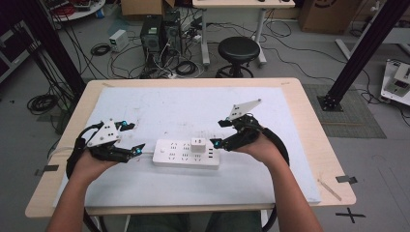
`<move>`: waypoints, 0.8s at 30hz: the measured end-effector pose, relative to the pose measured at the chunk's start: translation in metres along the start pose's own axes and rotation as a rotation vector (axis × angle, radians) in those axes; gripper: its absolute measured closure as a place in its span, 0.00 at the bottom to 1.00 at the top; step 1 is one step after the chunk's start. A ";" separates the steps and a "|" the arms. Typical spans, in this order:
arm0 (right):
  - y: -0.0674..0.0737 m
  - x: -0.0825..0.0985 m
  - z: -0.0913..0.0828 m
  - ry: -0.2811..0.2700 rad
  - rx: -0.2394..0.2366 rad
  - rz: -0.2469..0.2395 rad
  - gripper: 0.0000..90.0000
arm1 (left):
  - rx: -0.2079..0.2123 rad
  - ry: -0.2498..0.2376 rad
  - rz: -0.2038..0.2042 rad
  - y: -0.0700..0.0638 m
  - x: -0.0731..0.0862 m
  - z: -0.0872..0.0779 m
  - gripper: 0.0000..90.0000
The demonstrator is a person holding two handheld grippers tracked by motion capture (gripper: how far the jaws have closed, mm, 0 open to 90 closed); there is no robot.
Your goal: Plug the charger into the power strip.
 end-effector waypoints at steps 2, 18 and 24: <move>-0.001 0.006 -0.006 -0.038 0.026 0.023 0.22 | 0.004 -0.006 -0.012 -0.001 0.001 0.001 0.27; -0.008 0.045 -0.043 -0.210 0.119 0.093 0.21 | 0.013 -0.014 -0.061 -0.004 0.003 0.005 0.27; -0.010 0.047 -0.045 -0.208 0.130 0.102 0.21 | 0.013 -0.021 -0.073 -0.001 0.003 0.005 0.27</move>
Point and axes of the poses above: each handheld gripper's, and its own axes: z roughly forward along the jaws, x roughly out of its underside, y roughly to its left, the point moved 7 cm from there along z, roughly forward along the jaws, and after that the axes turned 12 degrees about -x, right-handed, at the moved point
